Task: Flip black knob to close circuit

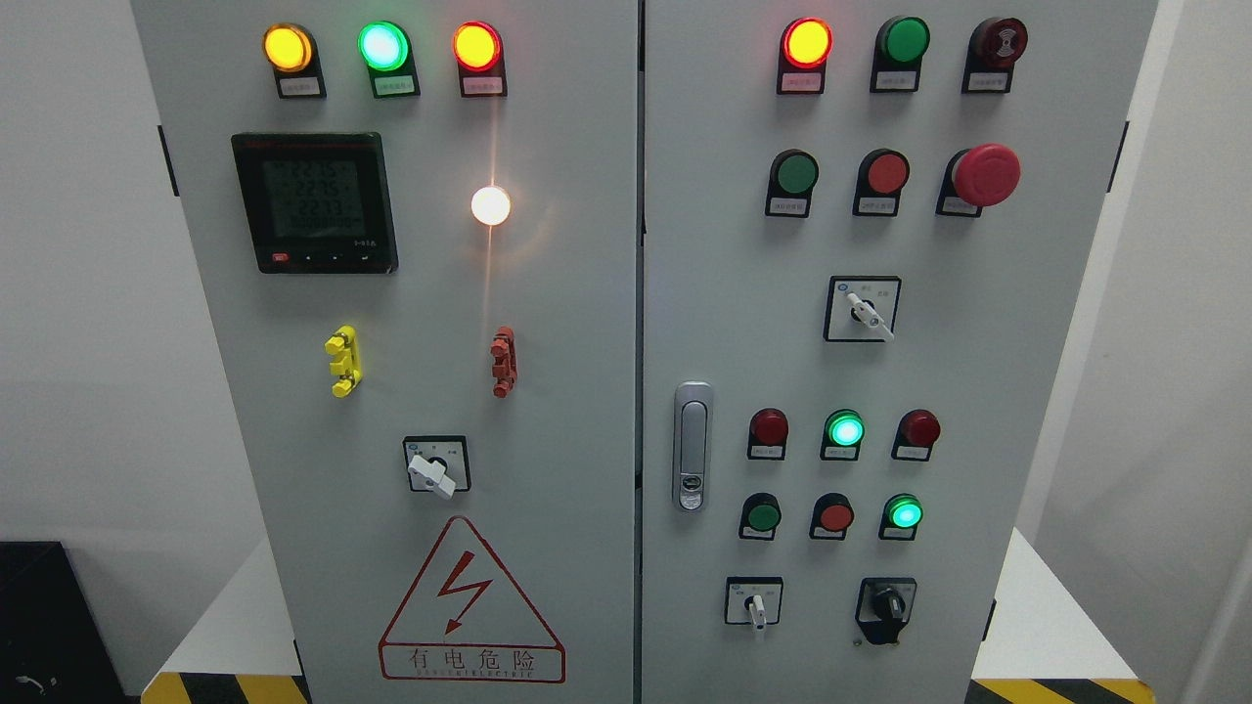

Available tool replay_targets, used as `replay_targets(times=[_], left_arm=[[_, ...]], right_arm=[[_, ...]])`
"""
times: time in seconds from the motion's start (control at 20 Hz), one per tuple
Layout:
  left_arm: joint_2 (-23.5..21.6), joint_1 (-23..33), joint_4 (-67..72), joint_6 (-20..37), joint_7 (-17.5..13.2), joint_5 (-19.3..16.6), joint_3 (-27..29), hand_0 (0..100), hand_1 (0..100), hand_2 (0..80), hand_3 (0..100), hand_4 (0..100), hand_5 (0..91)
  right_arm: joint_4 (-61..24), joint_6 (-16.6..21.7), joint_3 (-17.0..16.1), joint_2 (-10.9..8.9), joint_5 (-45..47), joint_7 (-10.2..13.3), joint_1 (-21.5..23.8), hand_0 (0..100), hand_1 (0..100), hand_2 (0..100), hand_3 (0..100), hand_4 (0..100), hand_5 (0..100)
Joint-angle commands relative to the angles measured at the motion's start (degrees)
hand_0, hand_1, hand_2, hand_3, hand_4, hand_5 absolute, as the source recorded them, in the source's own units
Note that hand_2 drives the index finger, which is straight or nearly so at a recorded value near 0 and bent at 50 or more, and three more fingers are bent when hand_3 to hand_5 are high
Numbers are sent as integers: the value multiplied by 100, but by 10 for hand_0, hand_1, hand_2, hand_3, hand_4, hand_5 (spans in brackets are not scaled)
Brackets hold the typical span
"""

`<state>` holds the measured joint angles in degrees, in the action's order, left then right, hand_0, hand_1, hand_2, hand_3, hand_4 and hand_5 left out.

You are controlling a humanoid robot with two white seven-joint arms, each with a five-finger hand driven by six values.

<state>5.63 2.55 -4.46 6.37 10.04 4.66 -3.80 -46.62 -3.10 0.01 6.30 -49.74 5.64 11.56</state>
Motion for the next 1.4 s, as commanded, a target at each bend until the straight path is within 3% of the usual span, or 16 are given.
replay_targets(times=[0.0,0.45,0.8,1.35], left_arm=[[0,0,-2,5,-2,0,2,120,556,0,0,0,0],[0,0,7,5,7,0,2,120,556,0,0,0,0],[0,0,-2,5,-2,0,2,120,556,0,0,0,0],[0,0,7,5,7,0,2,120,556,0,0,0,0]], right_arm=[[-1725,2,-1,29,-694,201,4,0,14,561,819,823,912],[-3027,-16,-97,37,-1257,429,57,0,17,663,893,866,957],[-3695,-16,-124,37,-1556,728,4,0,16,824,1000,949,956],[-4399,-16,-334,55,-1608,649,-233,0,12,891,1000,981,967]])
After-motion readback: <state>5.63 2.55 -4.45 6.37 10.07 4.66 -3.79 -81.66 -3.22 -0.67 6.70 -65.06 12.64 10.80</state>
